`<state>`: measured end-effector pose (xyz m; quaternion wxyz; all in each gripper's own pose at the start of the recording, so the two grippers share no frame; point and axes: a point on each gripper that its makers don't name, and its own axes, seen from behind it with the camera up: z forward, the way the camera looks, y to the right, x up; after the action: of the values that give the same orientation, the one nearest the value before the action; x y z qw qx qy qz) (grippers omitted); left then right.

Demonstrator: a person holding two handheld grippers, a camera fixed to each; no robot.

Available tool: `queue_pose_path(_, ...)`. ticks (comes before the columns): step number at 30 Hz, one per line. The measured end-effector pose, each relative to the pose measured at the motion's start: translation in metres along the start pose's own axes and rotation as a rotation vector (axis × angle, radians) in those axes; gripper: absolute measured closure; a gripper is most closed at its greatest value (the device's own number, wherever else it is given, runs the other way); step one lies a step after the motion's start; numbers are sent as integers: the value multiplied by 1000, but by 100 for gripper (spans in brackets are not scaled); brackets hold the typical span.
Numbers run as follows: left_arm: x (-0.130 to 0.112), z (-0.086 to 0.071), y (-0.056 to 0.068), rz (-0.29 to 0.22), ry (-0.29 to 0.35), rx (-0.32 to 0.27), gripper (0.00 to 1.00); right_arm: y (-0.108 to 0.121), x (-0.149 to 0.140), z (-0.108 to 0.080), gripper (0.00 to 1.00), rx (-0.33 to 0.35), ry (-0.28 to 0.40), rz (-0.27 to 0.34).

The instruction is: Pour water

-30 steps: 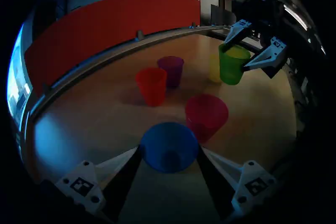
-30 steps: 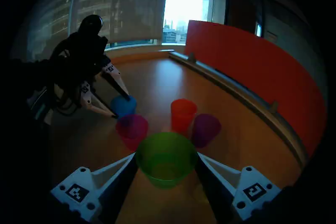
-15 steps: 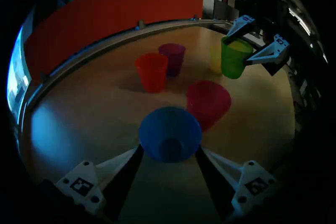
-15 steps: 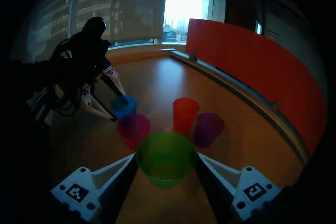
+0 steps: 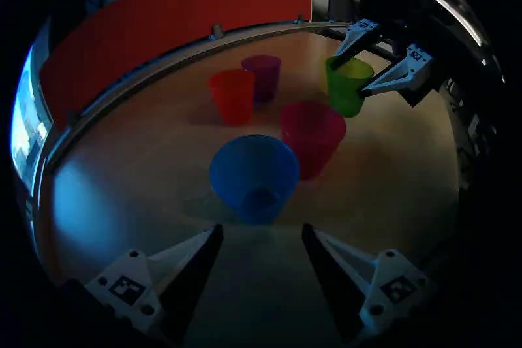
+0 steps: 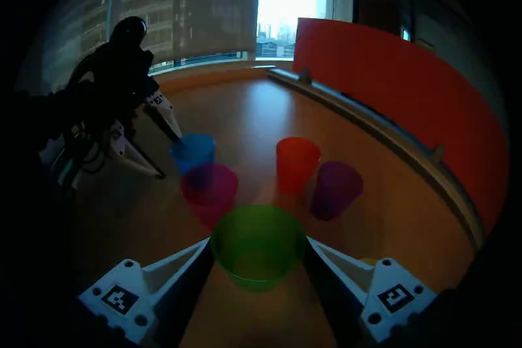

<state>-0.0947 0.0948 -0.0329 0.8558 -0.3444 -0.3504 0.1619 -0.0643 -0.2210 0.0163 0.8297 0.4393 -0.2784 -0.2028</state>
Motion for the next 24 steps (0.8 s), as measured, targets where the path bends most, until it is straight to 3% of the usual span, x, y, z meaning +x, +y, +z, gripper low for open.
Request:
queue_pose_path(11,1,-12,6,-4,30,-1,11,-6,-14,16,8,19,-52,10)
queue_pose_path(24,3,-18,10,8,43,-7,11,-8,-23,22,8,20,-60,18)
